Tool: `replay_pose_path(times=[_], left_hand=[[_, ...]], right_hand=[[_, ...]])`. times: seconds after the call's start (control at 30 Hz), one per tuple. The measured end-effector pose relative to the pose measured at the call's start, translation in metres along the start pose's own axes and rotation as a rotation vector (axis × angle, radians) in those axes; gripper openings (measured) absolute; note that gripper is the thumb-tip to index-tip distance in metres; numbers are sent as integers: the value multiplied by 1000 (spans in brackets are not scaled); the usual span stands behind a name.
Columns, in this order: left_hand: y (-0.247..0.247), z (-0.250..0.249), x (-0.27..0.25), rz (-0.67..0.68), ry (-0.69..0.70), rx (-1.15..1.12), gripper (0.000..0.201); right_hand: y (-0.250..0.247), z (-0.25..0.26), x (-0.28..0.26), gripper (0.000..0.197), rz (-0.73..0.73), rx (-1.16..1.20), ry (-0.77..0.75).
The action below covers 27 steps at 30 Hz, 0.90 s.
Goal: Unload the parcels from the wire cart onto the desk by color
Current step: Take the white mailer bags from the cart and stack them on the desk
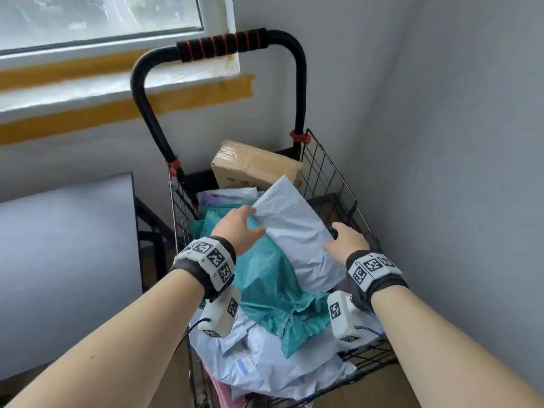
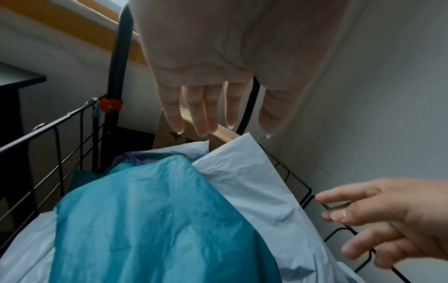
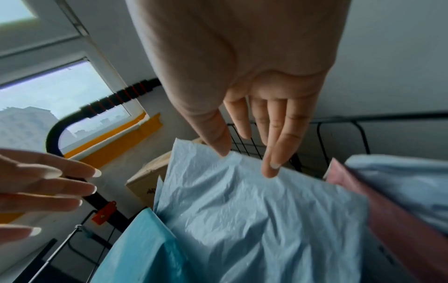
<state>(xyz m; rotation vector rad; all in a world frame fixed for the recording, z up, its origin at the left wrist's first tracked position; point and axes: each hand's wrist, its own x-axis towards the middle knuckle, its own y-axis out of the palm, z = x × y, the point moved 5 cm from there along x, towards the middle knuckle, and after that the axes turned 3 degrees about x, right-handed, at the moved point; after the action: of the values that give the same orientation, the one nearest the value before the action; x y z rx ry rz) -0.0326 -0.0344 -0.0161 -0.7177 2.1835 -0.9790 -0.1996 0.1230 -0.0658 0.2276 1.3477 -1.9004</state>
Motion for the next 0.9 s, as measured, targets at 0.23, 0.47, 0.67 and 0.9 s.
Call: replay_pose_path(times=[0.23,0.47,0.67,0.9], left_hand=[[17,7,14,40,-65,-23,50],[21,27,10,71,-135,-26,48],[9,37,6,60,-137,-78,50],[-37,31,-2,-56,-86,-185,46]], right_hand=[[7,0,13,70,57,-10,25],[37,26,10,66,150,319,-65],[27,81,-10,32,75,133,-271],[-48,139,-41,13,-181,367,-467]])
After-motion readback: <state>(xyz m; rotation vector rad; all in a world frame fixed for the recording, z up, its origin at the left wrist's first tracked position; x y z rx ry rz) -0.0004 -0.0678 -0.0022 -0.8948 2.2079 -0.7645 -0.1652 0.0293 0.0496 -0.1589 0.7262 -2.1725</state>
